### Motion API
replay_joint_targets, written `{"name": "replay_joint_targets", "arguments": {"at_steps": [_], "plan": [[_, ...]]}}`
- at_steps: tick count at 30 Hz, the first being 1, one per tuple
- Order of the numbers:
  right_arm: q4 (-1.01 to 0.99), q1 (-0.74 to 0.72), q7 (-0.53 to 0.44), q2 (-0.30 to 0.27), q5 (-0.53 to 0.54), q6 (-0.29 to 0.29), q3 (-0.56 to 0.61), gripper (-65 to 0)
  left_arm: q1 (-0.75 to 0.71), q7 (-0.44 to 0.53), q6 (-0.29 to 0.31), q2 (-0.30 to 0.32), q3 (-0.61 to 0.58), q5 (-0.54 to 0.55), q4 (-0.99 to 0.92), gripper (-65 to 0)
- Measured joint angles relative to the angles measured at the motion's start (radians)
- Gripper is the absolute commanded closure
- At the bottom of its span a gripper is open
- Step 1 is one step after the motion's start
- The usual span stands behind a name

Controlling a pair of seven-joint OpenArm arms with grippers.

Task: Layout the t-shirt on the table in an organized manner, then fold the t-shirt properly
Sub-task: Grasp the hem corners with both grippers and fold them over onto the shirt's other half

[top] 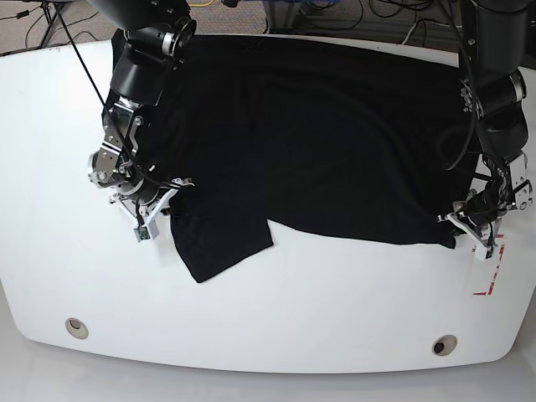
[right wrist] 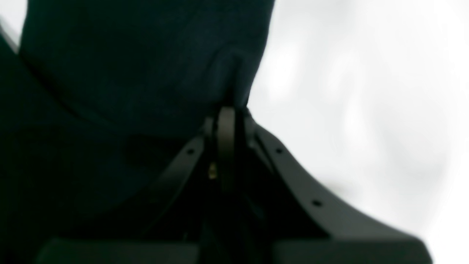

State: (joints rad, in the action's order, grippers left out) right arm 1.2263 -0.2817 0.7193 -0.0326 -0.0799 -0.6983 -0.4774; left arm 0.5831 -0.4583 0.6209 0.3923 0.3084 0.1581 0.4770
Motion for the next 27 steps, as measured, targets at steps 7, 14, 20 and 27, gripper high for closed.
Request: {"name": "replay_joint_targets", "arguments": {"at_steps": [7,14,20,27], "plan": [[0.145,-0.001,0.078,0.000,0.005,-0.002,0.000,0.0,-0.032,-0.151,0.009,-0.006,0.003,-0.002,0.161,-0.1],[0.256,0.003,0.186,0.000,0.007,-0.002,0.002,0.0,-0.140,-0.254,0.014,-0.005,0.052,0.077,0.400,-0.1],[0.340,0.019,0.231,0.002,0.024,-0.003,0.002,0.0,-0.206,-0.343,0.016,-0.007,0.053,0.111,0.538,-0.1],[0.443,0.051,0.323,0.002,0.027,-0.006,0.002,0.0,-0.257,-0.439,0.016,-0.006,0.054,0.171,0.708,-0.1]]}}
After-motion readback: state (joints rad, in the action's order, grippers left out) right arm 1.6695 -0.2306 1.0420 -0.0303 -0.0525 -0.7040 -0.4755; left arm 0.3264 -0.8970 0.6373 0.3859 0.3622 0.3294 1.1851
